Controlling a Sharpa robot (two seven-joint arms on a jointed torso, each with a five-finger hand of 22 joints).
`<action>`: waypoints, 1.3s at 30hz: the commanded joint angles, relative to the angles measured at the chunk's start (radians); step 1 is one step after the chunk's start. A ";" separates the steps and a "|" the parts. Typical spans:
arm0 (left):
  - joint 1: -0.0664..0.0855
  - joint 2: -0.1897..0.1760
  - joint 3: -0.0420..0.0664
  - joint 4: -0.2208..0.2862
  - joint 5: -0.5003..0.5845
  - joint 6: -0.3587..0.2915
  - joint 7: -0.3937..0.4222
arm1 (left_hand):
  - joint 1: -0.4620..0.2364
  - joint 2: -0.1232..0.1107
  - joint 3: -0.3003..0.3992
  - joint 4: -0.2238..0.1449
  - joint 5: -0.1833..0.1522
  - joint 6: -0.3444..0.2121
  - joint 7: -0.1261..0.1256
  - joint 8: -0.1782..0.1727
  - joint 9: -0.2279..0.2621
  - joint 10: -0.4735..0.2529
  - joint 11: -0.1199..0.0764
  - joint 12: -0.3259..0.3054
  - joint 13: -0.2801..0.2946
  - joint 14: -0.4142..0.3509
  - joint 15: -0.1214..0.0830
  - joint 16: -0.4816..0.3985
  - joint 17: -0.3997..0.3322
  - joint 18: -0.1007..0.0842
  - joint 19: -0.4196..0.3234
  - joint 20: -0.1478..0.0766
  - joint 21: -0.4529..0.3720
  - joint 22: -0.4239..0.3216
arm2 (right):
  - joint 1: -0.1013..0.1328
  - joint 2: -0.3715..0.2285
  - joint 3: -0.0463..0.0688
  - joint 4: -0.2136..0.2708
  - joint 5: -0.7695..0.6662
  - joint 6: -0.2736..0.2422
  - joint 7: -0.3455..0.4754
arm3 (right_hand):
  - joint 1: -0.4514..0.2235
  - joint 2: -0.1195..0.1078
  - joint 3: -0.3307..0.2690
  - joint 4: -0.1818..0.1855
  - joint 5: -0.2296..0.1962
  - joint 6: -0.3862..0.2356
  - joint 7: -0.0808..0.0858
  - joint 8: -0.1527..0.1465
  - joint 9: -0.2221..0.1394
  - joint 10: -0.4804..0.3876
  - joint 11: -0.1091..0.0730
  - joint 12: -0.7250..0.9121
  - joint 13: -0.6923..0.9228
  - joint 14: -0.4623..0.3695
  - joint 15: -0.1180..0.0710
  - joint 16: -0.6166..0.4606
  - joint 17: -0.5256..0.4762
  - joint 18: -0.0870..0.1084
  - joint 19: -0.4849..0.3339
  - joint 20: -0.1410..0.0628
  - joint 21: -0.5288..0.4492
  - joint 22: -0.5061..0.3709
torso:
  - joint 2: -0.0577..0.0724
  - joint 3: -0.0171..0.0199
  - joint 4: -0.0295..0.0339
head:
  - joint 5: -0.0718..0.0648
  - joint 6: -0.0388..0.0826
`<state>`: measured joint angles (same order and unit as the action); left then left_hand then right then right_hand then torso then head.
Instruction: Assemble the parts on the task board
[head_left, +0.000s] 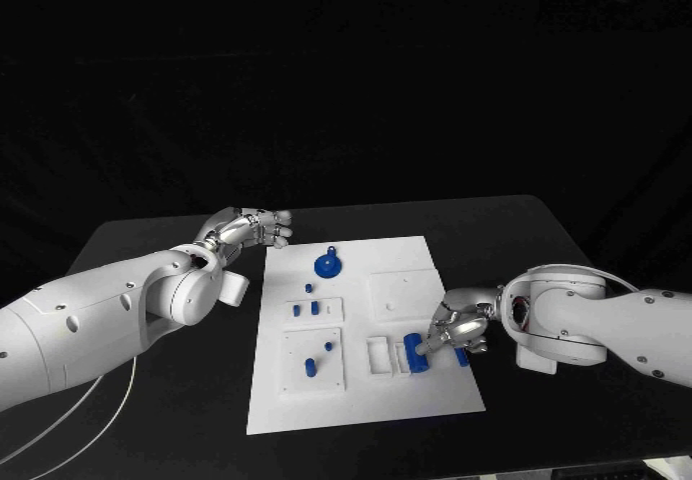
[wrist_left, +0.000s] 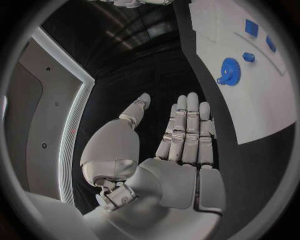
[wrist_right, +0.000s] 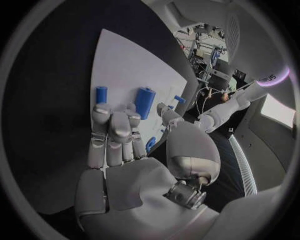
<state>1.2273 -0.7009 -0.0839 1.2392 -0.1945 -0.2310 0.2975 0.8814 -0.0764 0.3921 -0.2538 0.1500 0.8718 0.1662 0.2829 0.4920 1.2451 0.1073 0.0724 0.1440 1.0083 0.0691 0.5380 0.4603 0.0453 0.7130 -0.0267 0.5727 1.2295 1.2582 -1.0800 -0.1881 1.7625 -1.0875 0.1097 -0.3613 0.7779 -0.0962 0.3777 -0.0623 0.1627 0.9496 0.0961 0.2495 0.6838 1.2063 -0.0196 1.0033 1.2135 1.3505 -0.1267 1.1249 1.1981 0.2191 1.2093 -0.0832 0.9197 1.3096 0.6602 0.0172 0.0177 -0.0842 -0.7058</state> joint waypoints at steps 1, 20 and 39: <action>0.000 -0.002 0.000 0.005 0.016 0.038 0.009 | -0.009 0.002 -0.001 0.004 -0.001 -0.008 -0.001 -0.004 -0.001 -0.007 0.000 -0.004 -0.002 -0.004 0.007 -0.009 0.003 -0.001 -0.005 0.002 -0.005 0.002 | -0.007 0.012 -0.003 0.001 -0.013 -0.047 0.007 | -0.010 0.001 -0.011 0.001 0.004 0.003 -0.002 -0.006 -0.001 0.008 0.000 0.006 0.003 -0.003 -0.001 0.007 0.000 0.043 0.006 -0.017 0.004 0.018 | 0.001 -0.0011 0.0007 | -0.002 -0.003; -0.002 -0.009 -0.001 0.007 0.015 0.054 0.012 | -0.008 0.007 0.002 0.000 0.003 -0.015 0.002 -0.007 -0.004 -0.013 0.002 -0.004 -0.003 -0.008 0.010 -0.017 0.010 -0.002 -0.011 0.005 -0.010 0.006 | -0.064 0.084 -0.005 -0.028 -0.059 -0.049 -0.013 | 0.011 0.013 -0.021 -0.033 0.009 0.009 -0.002 -0.013 -0.002 0.004 0.000 0.011 0.013 -0.006 -0.002 0.014 -0.005 0.043 0.002 -0.019 0.012 0.017 | 0.001 -0.0009 0.0003 | 0.008 -0.016; -0.002 -0.008 -0.002 -0.005 0.015 0.060 0.007 | -0.007 0.010 0.003 -0.001 0.002 -0.014 0.001 -0.006 -0.003 -0.014 0.003 -0.004 -0.004 -0.009 0.011 -0.019 0.013 -0.002 -0.012 0.006 -0.011 0.008 | -0.007 0.051 -0.003 0.027 -0.055 -0.092 -0.016 | 0.070 0.026 0.190 0.021 -0.091 0.108 -0.025 0.005 -0.003 0.040 -0.021 0.013 0.013 -0.004 -0.020 0.028 -0.030 0.043 0.011 0.002 0.032 0.016 | 0.000 -0.0012 0.0002 | 0.009 -0.014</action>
<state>1.2258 -0.7119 -0.0859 1.2363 -0.1851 -0.1915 0.2970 0.8776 -0.0724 0.3923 -0.2539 0.1501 0.8646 0.1662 0.2786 0.4900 1.2390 0.1082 0.0725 0.1419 1.0014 0.0760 0.5226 0.4726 0.0452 0.7059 -0.0196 0.5688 1.2362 1.2409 -1.0293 -0.1933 1.7820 -1.1550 0.0262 -0.3615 0.8378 -0.0764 0.5620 -0.0415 0.0735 1.0321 0.0515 0.2495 0.6764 1.2386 -0.0413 1.0109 1.2271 1.3488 -0.1361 1.1500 1.1694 0.2085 1.2184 -0.0879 0.9486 1.3096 0.6608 0.0163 0.0167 -0.0731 -0.7214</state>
